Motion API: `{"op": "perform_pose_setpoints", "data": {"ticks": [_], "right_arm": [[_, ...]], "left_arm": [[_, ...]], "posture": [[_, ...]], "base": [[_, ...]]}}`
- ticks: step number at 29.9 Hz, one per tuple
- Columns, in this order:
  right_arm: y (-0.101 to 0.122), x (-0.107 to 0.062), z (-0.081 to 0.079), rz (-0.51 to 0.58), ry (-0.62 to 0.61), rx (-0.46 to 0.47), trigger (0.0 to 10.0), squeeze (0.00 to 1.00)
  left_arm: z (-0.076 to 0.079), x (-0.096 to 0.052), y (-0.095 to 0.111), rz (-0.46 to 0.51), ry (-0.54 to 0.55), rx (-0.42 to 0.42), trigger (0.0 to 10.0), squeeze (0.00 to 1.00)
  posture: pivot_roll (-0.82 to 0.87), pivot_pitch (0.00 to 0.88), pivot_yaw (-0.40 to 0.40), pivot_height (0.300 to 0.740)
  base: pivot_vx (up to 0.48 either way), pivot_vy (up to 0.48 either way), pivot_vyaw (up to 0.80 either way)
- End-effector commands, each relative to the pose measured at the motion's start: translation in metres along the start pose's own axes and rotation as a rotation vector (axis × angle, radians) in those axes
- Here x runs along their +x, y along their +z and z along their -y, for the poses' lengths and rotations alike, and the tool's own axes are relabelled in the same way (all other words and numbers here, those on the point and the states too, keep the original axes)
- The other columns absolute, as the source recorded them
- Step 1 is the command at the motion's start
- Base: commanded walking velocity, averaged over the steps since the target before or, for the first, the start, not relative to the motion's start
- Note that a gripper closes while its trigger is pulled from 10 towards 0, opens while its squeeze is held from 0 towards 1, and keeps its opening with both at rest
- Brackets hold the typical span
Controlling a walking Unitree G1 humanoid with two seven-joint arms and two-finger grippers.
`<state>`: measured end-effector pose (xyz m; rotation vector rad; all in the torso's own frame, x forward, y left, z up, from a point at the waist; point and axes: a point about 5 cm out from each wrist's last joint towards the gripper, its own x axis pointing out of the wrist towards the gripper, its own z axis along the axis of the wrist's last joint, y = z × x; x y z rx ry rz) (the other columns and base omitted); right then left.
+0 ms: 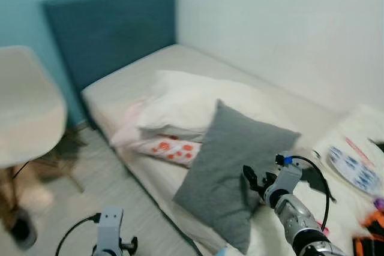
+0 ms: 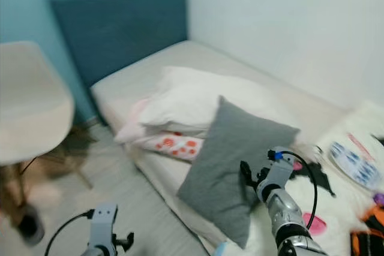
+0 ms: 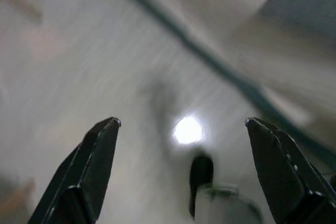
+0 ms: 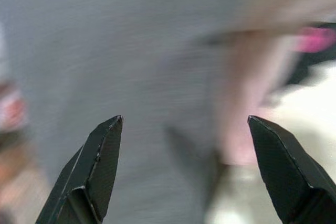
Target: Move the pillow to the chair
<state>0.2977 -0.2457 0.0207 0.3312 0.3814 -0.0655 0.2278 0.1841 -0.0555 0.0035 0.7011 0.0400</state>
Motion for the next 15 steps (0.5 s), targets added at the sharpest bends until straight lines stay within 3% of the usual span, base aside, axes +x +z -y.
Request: {"op": "perform_pose_setpoints", "data": {"ticks": [1,6,15], "right_arm": [[-0.005,0.001,-0.002,-0.028,-0.017,0.020,10.0,0.00],[-0.011,-0.009,0.021,-0.061,-0.127,0.086,10.0,0.00],[-0.020,-0.012,0.019,-0.096,-0.057,0.135,10.0,0.00]], "left_arm": [[-0.002,-0.003,-0.011,-0.039,0.010,0.004,10.0,0.00],[-0.006,-0.005,-0.015,-0.048,0.020,0.013,10.0,0.00],[-0.017,-0.007,-0.016,-0.045,0.065,0.016,10.0,0.00]], "posture": [[-0.01,0.000,0.036,0.735],[-0.01,0.000,0.037,0.710],[-0.01,0.007,0.044,0.680]], "base": [[0.000,0.000,0.00],[0.000,0.000,0.00],[0.000,0.000,0.00]]}}
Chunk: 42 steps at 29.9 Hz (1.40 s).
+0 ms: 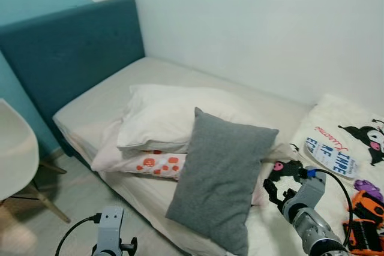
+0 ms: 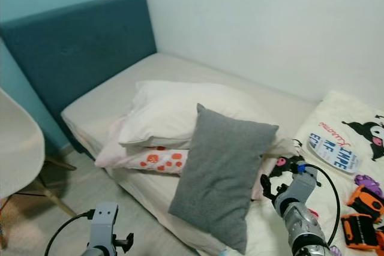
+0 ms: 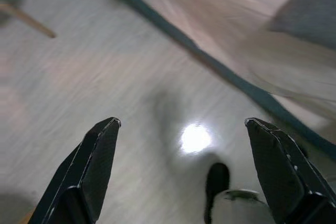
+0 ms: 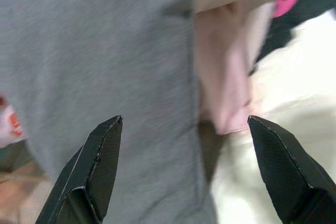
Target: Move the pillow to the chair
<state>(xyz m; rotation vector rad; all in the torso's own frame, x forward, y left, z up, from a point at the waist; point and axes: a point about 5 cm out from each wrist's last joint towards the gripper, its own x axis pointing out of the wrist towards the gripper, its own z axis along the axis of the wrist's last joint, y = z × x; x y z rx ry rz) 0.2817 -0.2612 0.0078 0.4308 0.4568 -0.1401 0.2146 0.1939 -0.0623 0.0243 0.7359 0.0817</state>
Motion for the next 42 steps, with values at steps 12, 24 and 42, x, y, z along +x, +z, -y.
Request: {"op": "perform_pose_setpoints", "data": {"ticks": [12,24,42], "right_arm": [[-0.026,-0.001,-0.009,-0.079,0.023,0.032,10.0,0.00],[-0.043,0.002,-0.031,-0.131,0.080,-0.026,10.0,0.00],[-0.020,0.009,-0.041,0.002,0.098,0.009,10.0,0.00]], "left_arm": [[-0.041,-0.001,0.020,0.095,0.106,-0.013,10.0,0.00],[-0.064,-0.006,0.029,0.160,0.125,0.021,10.0,0.00],[-0.071,-0.009,0.033,0.217,0.097,0.049,10.0,0.00]], "posture": [[0.03,0.067,0.093,0.640],[0.09,0.106,0.146,0.601],[0.14,0.168,0.179,0.601]], "base": [[0.000,0.000,0.00],[0.000,0.000,0.00],[0.000,0.000,0.00]]}}
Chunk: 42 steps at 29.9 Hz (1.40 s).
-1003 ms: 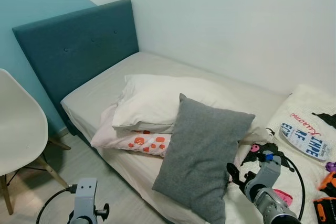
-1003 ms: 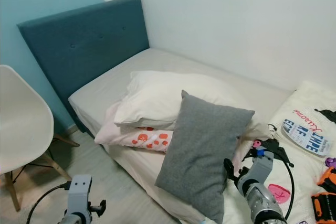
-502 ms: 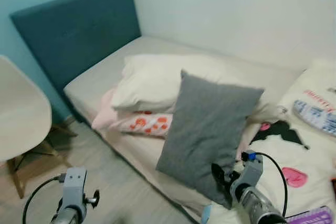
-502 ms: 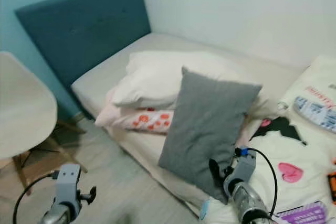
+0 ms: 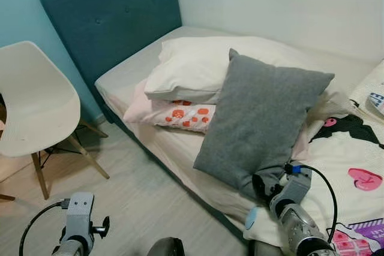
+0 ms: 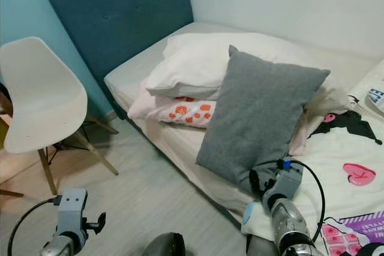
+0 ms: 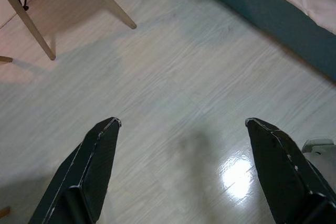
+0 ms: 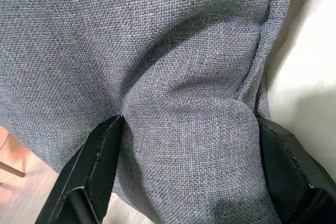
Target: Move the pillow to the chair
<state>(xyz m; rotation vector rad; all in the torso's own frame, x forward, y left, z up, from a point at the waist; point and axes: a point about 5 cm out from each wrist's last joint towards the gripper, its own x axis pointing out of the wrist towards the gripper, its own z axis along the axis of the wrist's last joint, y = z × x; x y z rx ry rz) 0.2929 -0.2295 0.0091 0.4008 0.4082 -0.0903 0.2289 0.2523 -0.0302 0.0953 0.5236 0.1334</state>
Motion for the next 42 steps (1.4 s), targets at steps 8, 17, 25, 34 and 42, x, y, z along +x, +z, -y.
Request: {"op": "perform_pose_setpoints", "data": {"ticks": [8,17,25,34,42], "right_arm": [[0.009,0.005,-0.018,0.051,0.143,0.083,0.0,0.00],[0.048,0.011,-0.019,0.116,0.230,0.003,0.0,0.00],[0.130,0.008,-0.036,0.357,0.377,-0.123,0.0,0.00],[0.257,-0.038,-0.113,0.777,0.684,-0.280,0.0,0.00],[0.274,-0.067,-0.163,0.889,0.869,-0.387,0.0,0.00]], "left_arm": [[-0.011,-0.006,-0.006,0.002,0.017,0.007,10.0,0.00],[0.005,-0.003,-0.006,-0.003,0.015,-0.046,10.0,0.00],[0.027,0.000,-0.009,-0.030,0.022,-0.126,10.0,0.00],[0.038,-0.001,-0.021,-0.154,0.056,-0.182,10.0,0.00],[0.040,-0.006,-0.034,-0.227,0.059,-0.158,10.0,0.00]], "posture": [[0.14,0.175,0.170,0.601],[0.08,0.152,0.120,0.601],[0.02,0.082,0.050,0.601],[0.02,0.000,0.029,0.636],[0.03,0.000,0.031,0.661]], "base": [[0.000,0.000,0.00],[0.000,0.000,0.00],[0.000,0.000,0.00],[0.000,0.000,0.00],[-0.380,0.000,0.00]]}}
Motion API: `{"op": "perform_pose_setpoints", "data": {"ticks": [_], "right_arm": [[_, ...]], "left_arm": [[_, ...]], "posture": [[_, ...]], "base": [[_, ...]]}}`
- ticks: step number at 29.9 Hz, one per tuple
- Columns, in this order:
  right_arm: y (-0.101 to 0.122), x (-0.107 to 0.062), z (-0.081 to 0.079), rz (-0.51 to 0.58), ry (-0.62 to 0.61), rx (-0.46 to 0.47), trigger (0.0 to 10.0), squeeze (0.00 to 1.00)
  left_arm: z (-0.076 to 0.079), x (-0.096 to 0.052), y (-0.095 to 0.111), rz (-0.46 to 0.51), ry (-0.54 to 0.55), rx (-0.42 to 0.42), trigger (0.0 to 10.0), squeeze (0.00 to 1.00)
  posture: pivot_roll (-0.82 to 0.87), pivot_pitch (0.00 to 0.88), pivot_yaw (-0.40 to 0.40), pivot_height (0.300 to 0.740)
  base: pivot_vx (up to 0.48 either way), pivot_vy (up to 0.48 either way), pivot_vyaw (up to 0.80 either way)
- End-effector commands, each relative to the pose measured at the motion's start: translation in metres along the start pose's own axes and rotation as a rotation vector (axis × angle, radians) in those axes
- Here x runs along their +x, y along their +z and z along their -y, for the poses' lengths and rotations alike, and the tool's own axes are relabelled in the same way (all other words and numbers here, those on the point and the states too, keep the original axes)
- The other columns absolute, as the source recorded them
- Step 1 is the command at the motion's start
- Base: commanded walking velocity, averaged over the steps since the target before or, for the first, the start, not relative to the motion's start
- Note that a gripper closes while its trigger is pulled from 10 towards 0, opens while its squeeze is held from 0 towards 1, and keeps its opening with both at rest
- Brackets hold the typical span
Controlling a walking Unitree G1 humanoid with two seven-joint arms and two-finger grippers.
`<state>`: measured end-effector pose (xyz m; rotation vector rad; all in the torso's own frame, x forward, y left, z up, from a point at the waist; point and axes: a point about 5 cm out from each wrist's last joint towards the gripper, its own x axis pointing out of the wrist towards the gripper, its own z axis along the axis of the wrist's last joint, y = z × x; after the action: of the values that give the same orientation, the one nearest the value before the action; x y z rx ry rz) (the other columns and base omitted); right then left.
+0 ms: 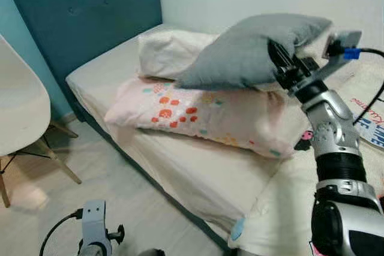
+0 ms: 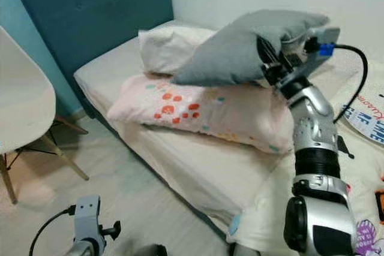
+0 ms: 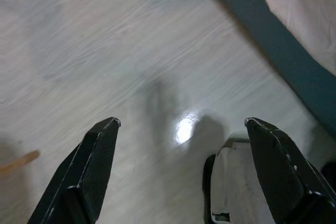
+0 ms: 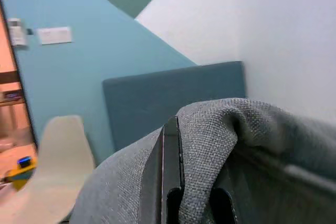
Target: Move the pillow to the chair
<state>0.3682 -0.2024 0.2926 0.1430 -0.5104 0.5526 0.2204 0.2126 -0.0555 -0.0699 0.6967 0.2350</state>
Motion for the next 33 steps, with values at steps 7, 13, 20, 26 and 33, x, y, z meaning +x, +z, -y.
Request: {"op": "perform_pose_setpoints", "data": {"ticks": [7,13,20,26,33], "right_arm": [[0.030,0.021,-0.040,0.095,0.201,-0.040,0.0,0.00],[0.023,0.022,-0.060,0.074,0.287,-0.019,0.0,0.00],[0.009,0.022,-0.084,0.043,0.388,0.009,0.0,0.00],[-0.037,0.012,-0.122,-0.091,0.511,0.064,0.0,0.00],[-0.076,-0.007,-0.139,-0.223,0.541,0.135,0.0,0.00]], "left_arm": [[-0.005,-0.006,-0.022,-0.083,0.018,0.040,10.0,0.00],[-0.006,-0.012,-0.037,-0.137,0.020,0.065,10.0,0.00],[-0.006,-0.014,-0.044,-0.161,0.020,0.080,10.0,0.00],[-0.004,-0.015,-0.045,-0.165,0.013,0.082,10.0,0.00],[-0.002,-0.015,-0.046,-0.165,-0.004,0.074,10.0,0.00]], "posture": [[0.03,0.000,0.030,0.681],[0.02,0.000,0.028,0.701],[0.03,0.000,0.025,0.715],[0.03,0.000,0.018,0.719],[0.04,0.000,0.017,0.719]], "base": [[-0.167,0.000,0.00],[0.000,0.000,0.00],[0.000,0.000,0.00],[0.000,0.000,0.53],[0.000,0.000,0.56]]}}
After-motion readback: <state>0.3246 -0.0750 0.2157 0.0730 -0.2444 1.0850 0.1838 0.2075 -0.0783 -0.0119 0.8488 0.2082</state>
